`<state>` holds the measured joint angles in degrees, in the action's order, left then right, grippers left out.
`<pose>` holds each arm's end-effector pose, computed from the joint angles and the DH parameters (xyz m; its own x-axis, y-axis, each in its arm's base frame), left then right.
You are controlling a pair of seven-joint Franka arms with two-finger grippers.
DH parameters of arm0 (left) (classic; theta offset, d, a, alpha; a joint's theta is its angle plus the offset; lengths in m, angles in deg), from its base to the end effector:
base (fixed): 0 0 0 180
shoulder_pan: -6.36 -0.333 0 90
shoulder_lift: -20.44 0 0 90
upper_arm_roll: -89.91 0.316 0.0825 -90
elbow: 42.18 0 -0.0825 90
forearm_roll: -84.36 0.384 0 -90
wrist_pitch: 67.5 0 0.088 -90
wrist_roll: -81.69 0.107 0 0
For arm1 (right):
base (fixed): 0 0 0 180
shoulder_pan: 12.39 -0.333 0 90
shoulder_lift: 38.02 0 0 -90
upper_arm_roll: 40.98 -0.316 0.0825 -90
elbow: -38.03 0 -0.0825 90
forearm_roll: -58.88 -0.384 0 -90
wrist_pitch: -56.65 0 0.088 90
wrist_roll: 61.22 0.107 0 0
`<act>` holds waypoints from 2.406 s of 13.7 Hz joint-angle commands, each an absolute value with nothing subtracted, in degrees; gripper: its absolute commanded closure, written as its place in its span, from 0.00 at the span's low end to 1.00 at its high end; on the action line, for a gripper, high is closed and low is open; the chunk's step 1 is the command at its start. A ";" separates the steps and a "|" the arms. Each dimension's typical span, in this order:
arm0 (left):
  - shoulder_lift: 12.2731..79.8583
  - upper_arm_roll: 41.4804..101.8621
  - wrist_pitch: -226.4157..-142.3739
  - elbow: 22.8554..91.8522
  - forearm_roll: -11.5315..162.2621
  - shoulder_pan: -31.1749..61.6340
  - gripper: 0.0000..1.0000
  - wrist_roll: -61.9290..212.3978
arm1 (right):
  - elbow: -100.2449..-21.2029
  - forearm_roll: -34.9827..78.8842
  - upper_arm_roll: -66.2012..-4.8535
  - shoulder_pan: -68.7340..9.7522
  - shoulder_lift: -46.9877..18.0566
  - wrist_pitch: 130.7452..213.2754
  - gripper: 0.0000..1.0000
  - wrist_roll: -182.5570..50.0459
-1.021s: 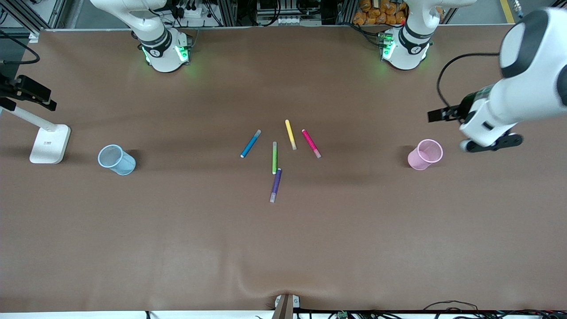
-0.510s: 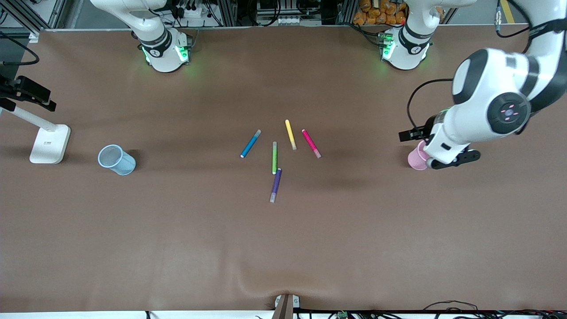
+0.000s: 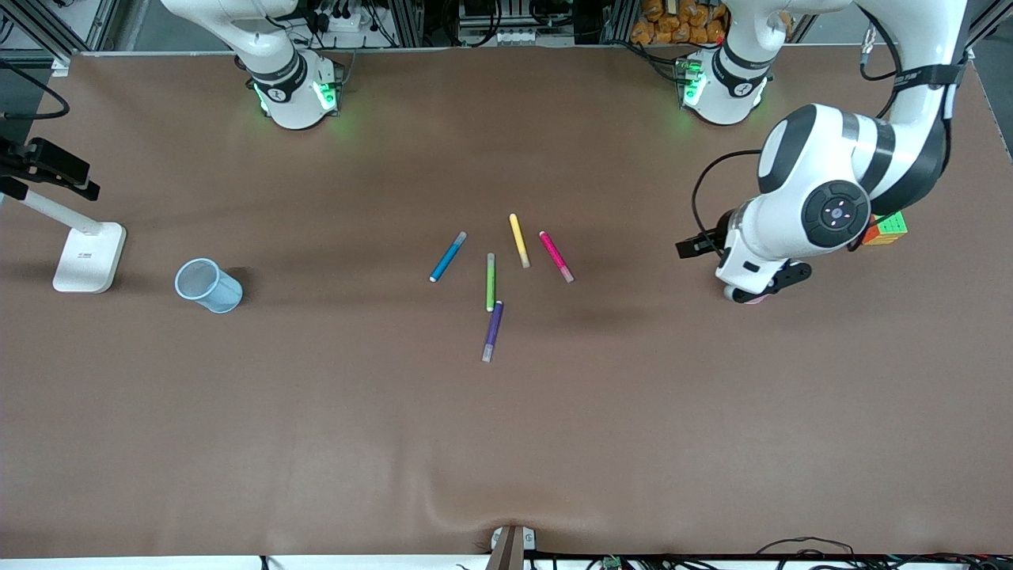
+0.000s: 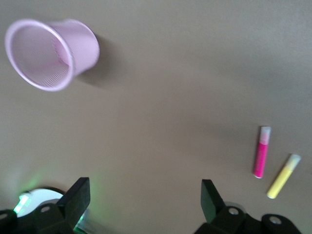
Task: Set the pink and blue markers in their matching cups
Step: 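Move the left gripper past the pink cup toward the pink marker, then grasp the pink marker with the left gripper while the right gripper reaches out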
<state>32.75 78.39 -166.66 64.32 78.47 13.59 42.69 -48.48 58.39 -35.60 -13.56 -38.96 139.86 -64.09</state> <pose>0.5393 -0.1880 0.3842 0.8637 0.3698 -0.3425 0.3552 -0.9286 -0.1070 0.5359 -0.0389 0.6517 0.9989 -0.0222 -0.0407 -0.0228 -0.9997 -0.0121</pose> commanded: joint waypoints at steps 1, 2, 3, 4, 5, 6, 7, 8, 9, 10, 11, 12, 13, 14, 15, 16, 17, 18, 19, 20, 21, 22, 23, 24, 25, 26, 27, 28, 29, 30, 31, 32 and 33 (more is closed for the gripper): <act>33.62 78.40 -167.78 64.43 76.01 14.26 0.00 40.90 | -47.48 57.65 -35.88 -12.83 -38.46 139.53 0.00 -64.21; 33.71 78.31 -167.78 64.43 75.92 14.35 0.00 41.43 | -47.48 57.65 -35.88 -12.83 -38.46 139.53 0.00 -64.21; 34.06 78.31 -167.78 64.17 75.57 14.44 0.00 41.78 | -47.48 57.65 -35.88 -12.83 -38.46 139.53 0.00 -64.21; 34.15 78.31 -167.87 64.08 74.52 14.44 0.00 41.87 | -47.48 57.65 -35.88 -12.83 -38.46 139.53 0.00 -64.21; 34.68 78.31 -167.78 64.08 73.21 14.44 0.00 41.87 | -47.48 57.65 -35.88 -12.83 -38.46 139.53 0.00 -64.21; 34.86 78.31 -167.78 64.16 73.02 14.44 0.00 41.87 | -47.48 57.65 -35.88 -12.83 -38.46 139.53 0.00 -64.21; 35.12 78.22 -167.60 64.16 72.93 14.53 0.00 41.87 | -47.48 57.65 -35.88 -12.83 -38.46 139.53 0.00 -64.21; 35.56 78.22 -167.34 64.16 72.84 14.53 0.00 41.78 | -47.48 57.65 -35.88 -12.75 -38.46 139.53 0.00 -64.21; 36.00 78.22 -167.17 64.25 72.15 14.53 0.00 41.78 | -47.48 57.65 -35.88 -12.74 -38.46 139.53 0.00 -64.21; 36.61 78.22 -167.16 64.25 70.84 14.53 0.00 41.87 | -47.48 57.65 -35.88 -12.74 -38.46 139.53 0.00 -64.21; 37.40 78.22 -167.16 64.17 69.95 14.62 0.00 41.87 | -47.48 57.65 -35.88 -12.83 -38.37 139.53 0.00 -64.21; 38.19 78.22 -167.25 64.08 69.07 14.79 0.00 41.87 | -47.48 57.65 -35.88 -12.83 -38.37 139.53 0.00 -64.21; 39.07 78.22 -167.25 63.82 67.93 15.05 0.00 41.87 | -47.48 57.65 -35.88 -12.83 -38.46 139.53 0.00 -64.21; 39.86 78.22 -167.51 63.64 66.79 15.58 0.00 41.87 | -47.48 57.65 -35.88 -12.75 -38.37 139.53 0.00 -64.21; 40.48 78.22 -167.86 63.64 65.65 15.76 0.00 41.78 | -47.48 57.65 -35.88 -12.74 -38.37 139.53 0.00 -64.30; 41.01 78.22 -168.13 63.64 63.98 15.85 0.00 41.78 | -47.48 57.65 -35.88 -12.83 -38.37 139.53 0.00 -64.30; 41.45 78.22 -168.83 63.64 63.01 15.85 0.00 41.78 | -47.48 57.65 -35.88 -12.83 -38.37 139.53 0.00 -64.30; 41.89 78.22 -169.01 63.64 62.91 16.80 0.00 41.61 | -47.48 57.65 -35.88 -12.92 -38.11 139.53 0.00 -64.21; 42.32 78.31 -169.36 63.64 62.91 17.51 0.00 41.26 | -47.48 57.74 -35.88 -12.92 -37.76 139.53 0.00 -64.30; 43.03 78.22 -170.23 63.64 62.82 17.87 0.00 40.82 | -47.48 57.65 -35.88 -12.83 -37.67 139.53 0.00 -64.30; 43.29 78.22 -170.94 63.72 62.56 18.22 0.00 40.82 | -47.57 57.65 -35.88 -12.75 -37.58 139.53 0.00 -64.30; 44.08 78.22 -171.73 63.73 62.39 18.22 0.00 40.73 | -47.48 57.83 -35.79 -12.57 -36.80 139.53 0.00 -64.30; 44.78 78.22 -172.95 63.73 61.43 18.39 0.00 40.73 | -47.57 57.83 -35.79 -12.48 -36.44 139.53 0.00 -64.30; 45.49 78.22 -174.18 63.73 60.55 19.27 0.00 40.64 | -47.57 57.83 -35.79 -12.48 -36.00 139.45 0.00 -64.30; 46.02 78.22 -175.33 63.73 60.10 19.88 0.00 39.51 | -47.48 57.83 -35.88 -12.48 -35.91 139.45 0.00 -64.30; 46.72 78.22 -176.90 63.64 60.10 20.85 0.00 37.67 | -47.48 57.92 -35.88 -12.57 -35.91 139.53 0.00 -64.30; 47.16 78.22 -178.49 63.72 60.10 21.99 0.00 35.65 | -47.57 58.18 -35.79 -12.57 -35.39 139.53 0.00 -64.21; 47.86 78.31 -179.72 63.64 60.19 23.13 0.00 34.15 | -47.48 58.62 -35.79 -12.57 -34.77 139.53 0.00 -64.30; 48.56 78.31 -181.21 63.64 60.19 23.40 0.00 34.05 | -47.48 58.62 -35.79 -12.57 -34.50 139.53 0.00 -64.30; 49.70 78.22 -182.97 63.64 60.10 23.58 0.00 34.05 | -47.66 58.62 -35.79 -12.48 -34.15 139.53 0.00 -64.30; 50.32 78.22 -184.46 63.55 60.10 24.63 0.00 33.96 | -47.83 58.62 -35.79 -12.48 -32.93 139.45 0.00 -64.30; 51.46 78.22 -186.04 63.20 59.58 25.59 0.00 33.70 | -47.75 58.71 -35.79 -12.39 -32.14 139.45 0.00 -64.30; 52.60 78.22 -186.84 62.68 58.79 26.13 0.00 33.26 | -47.75 58.71 -35.79 -12.48 -32.04 139.45 0.00 -64.30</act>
<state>50.30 78.04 -185.02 64.29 60.40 24.74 34.39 -48.60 58.50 -35.31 -13.28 -33.38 139.83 -64.09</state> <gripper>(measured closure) 0.000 0.000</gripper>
